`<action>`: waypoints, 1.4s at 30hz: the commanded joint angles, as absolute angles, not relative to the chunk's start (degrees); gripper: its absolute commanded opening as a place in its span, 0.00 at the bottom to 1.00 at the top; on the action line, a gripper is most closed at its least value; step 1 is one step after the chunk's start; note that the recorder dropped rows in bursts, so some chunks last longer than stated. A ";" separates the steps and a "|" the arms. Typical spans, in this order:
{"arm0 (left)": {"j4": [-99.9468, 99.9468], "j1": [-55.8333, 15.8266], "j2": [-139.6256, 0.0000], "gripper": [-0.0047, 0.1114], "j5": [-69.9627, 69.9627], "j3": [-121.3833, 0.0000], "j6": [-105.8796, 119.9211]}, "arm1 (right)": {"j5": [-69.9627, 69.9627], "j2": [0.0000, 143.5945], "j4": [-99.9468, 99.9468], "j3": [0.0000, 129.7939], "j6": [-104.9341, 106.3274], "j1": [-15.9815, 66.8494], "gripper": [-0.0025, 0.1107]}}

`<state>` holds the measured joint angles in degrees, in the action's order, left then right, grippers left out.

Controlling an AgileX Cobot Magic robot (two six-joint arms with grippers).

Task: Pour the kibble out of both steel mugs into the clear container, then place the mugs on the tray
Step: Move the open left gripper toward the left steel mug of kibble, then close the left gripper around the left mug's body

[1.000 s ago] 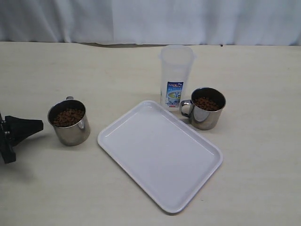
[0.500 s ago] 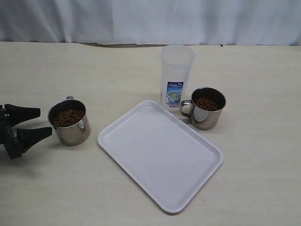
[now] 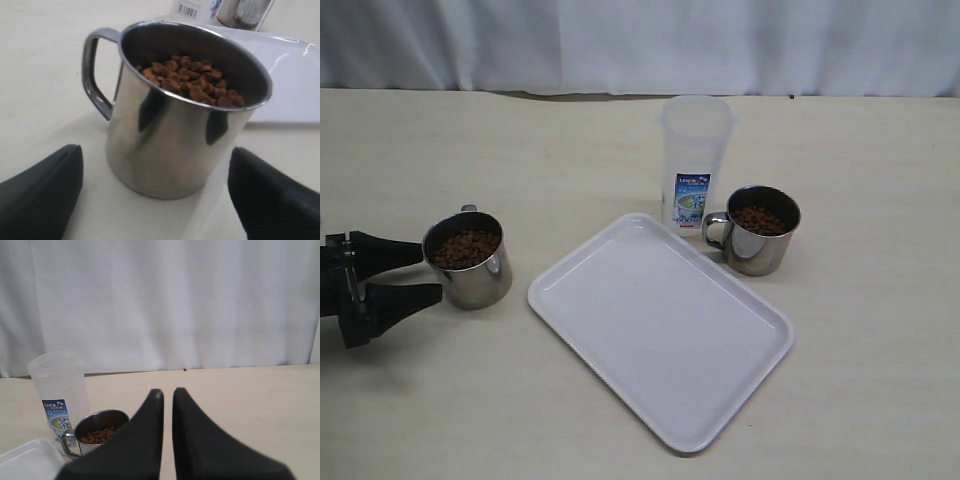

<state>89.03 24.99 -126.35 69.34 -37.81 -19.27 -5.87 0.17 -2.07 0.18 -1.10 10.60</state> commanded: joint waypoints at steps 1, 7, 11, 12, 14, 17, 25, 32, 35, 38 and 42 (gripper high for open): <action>89.86 23.24 -126.48 0.54 69.96 -38.03 -19.75 | -5.82 0.00 -2.18 0.00 -0.56 10.81 0.07; 89.75 23.13 -126.48 0.54 69.96 -38.03 -19.75 | -5.82 0.00 -2.18 0.00 -0.56 10.81 0.07; 89.53 23.25 -126.48 0.54 69.96 -38.03 -20.17 | -5.82 0.00 -2.18 0.00 -0.56 10.81 0.07; 89.42 23.25 -126.48 0.54 69.96 -38.03 -20.93 | -5.82 0.00 -2.18 0.00 -0.56 10.81 0.07; 88.98 23.25 -126.48 0.54 69.96 -38.03 -22.89 | -5.82 0.00 -2.18 0.00 -0.56 10.81 0.07; 88.93 22.82 -126.48 0.54 69.96 -38.03 -22.67 | -5.82 0.00 -2.18 0.00 -0.56 10.81 0.07; 85.88 18.55 -126.48 0.54 69.84 -38.03 -15.85 | -5.82 0.00 -2.18 0.00 -0.56 10.81 0.07; 85.88 18.55 -126.48 0.54 69.96 -38.03 -13.09 | -5.82 0.00 -2.18 0.00 -0.56 10.81 0.07; 85.00 18.55 -126.48 0.54 69.96 -38.03 -12.21 | -5.82 0.00 -2.18 0.00 -0.56 10.81 0.07; 84.10 17.67 -126.48 0.54 69.96 -38.03 -11.96 | -5.82 0.00 -2.18 0.00 -0.56 10.81 0.07; 79.10 16.75 -126.48 0.55 69.96 -38.03 -11.96 | -5.82 0.00 -2.18 0.00 -0.56 10.81 0.07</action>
